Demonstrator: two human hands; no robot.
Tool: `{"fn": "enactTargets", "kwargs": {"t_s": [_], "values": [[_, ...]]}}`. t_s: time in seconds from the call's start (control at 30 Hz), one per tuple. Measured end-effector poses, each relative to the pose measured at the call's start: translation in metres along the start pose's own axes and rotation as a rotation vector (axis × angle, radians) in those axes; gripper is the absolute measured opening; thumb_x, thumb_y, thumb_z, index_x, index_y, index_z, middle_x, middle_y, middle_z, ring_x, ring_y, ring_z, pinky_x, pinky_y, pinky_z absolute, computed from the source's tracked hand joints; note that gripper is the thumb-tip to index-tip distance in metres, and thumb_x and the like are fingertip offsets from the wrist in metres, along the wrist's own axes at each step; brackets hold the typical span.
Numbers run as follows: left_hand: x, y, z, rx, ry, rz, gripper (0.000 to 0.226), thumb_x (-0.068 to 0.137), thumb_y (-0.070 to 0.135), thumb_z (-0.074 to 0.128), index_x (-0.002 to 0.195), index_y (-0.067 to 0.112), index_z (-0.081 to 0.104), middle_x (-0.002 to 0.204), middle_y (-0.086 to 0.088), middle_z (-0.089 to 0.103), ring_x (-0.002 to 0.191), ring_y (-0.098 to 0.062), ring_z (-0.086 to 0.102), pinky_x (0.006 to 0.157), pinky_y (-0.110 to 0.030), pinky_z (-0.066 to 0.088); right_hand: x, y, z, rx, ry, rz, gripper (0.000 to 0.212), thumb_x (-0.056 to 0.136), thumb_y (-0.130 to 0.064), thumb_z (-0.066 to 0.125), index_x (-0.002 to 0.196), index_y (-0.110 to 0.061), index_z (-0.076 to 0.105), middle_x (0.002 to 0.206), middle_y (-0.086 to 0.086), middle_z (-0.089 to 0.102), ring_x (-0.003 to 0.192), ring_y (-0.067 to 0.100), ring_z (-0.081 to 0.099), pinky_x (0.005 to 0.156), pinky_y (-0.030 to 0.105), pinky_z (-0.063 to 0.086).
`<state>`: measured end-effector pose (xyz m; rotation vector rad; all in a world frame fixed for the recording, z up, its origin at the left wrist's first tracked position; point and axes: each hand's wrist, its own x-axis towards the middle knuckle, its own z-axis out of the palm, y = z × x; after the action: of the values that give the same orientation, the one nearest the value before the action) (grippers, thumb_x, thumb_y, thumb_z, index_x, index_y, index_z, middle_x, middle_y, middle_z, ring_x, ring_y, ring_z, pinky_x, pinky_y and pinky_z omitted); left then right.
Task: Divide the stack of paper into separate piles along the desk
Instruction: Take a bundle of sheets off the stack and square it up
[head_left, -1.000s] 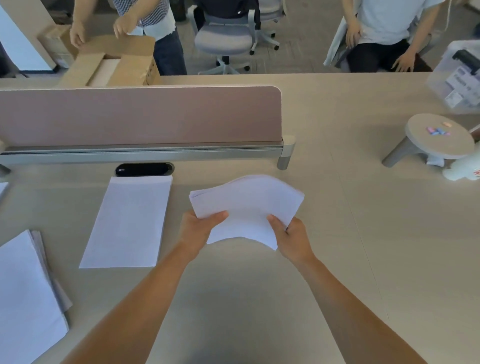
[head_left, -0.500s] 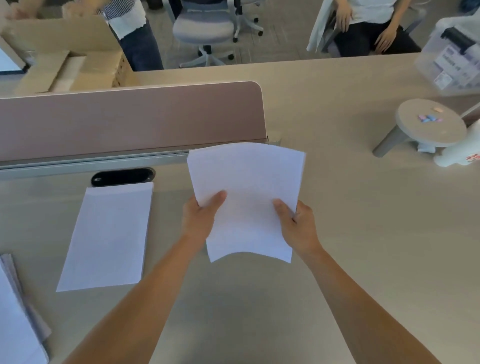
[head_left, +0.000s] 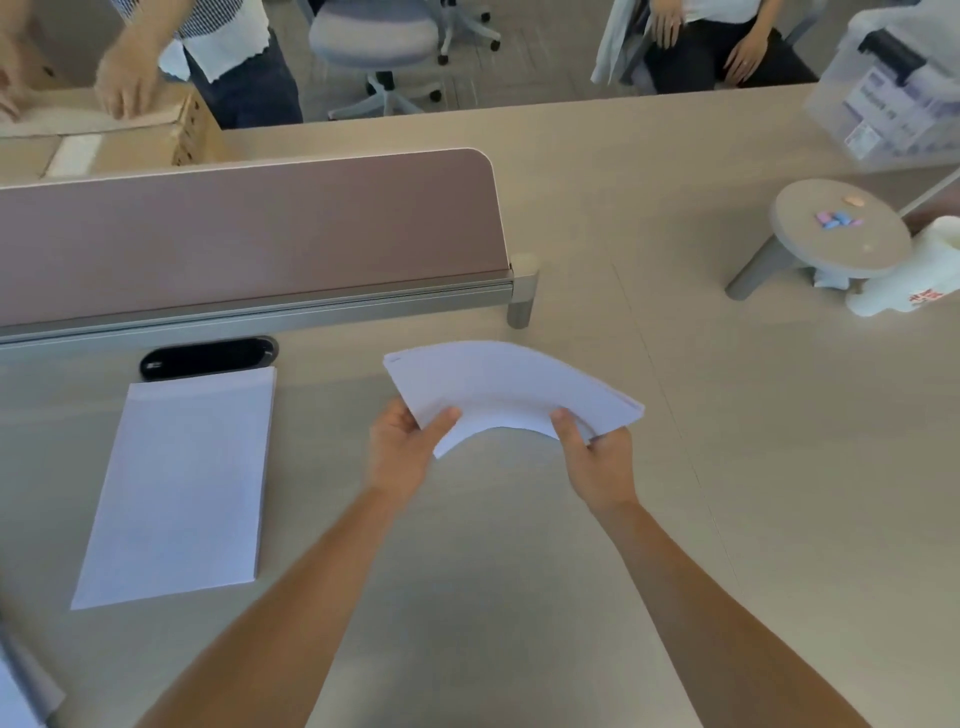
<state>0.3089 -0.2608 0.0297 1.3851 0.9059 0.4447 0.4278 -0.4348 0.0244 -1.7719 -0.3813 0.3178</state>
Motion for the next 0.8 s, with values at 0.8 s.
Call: {"fn": "enactTargets", "kwargs": {"t_s": [0.8], "values": [[-0.002, 0.002, 0.012, 0.076, -0.065, -0.013, 0.013, 0.088, 0.011, 0.071, 0.091, 0.023, 0.068, 0.087, 0.013, 0.069, 0.07, 0.013, 0.064, 0.064, -0.01, 0.049, 0.007, 0.023, -0.018, -0.013, -0.087, 0.087, 0.036, 0.086, -0.037, 0.066, 0.117, -0.018, 0.066, 0.109, -0.007, 0.071, 0.103, 0.007, 0.067, 0.085, 0.026, 0.055]]}}
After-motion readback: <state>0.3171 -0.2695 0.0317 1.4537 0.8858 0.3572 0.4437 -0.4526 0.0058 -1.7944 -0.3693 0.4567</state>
